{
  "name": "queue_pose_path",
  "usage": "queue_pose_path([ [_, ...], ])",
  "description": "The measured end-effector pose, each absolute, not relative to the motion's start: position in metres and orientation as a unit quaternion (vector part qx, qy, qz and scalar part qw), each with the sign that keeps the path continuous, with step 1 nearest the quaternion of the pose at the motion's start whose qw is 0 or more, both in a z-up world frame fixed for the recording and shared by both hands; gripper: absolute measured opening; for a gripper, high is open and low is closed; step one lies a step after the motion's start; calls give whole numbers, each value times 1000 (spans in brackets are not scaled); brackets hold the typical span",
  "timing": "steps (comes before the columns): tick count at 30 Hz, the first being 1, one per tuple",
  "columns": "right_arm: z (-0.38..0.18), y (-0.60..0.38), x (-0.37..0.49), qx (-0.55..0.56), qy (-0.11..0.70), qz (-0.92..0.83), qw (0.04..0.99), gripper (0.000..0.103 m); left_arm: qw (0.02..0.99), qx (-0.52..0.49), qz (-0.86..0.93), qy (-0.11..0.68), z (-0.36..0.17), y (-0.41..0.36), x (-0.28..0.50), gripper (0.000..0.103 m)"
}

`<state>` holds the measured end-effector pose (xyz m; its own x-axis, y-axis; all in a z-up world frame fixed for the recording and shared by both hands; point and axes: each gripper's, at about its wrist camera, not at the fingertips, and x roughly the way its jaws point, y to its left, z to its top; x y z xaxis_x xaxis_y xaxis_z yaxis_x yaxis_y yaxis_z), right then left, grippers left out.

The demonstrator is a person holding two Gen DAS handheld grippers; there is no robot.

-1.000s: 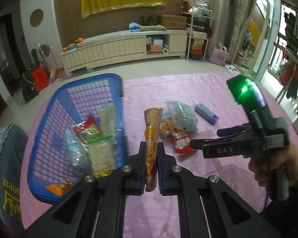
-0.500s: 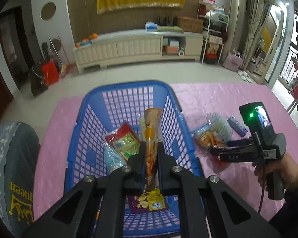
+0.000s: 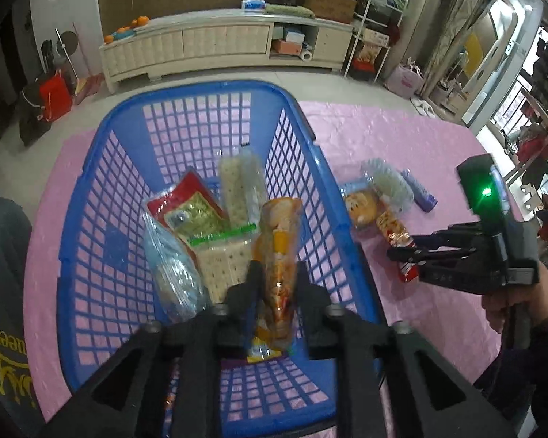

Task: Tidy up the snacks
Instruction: 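Drop the orange sausage stick into the basket while the right tool grasps the red pouch, then carry the red pouch over the blue basket with the right tool and release it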

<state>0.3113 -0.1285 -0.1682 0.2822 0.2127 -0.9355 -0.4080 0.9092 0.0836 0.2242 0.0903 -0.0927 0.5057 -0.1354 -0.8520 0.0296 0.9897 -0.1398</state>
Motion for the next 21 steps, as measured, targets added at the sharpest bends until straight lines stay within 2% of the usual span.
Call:
queue_pose_path([
  [1,-165,-130,308,-86,563,196,798,31,865,-57,-48,495,-94,91,222,36],
  [6,-151,-124,292,-98,547,201,807,31,870,-36,-42,490,-90,85,211,44],
  [8,-143,-123,285,-100,538,201,812,30,872,-25,-41,487,-89,83,207,55],
  [21,-73,-114,227,-99,479,216,845,30,893,-53,-28,446,-57,112,168,58],
])
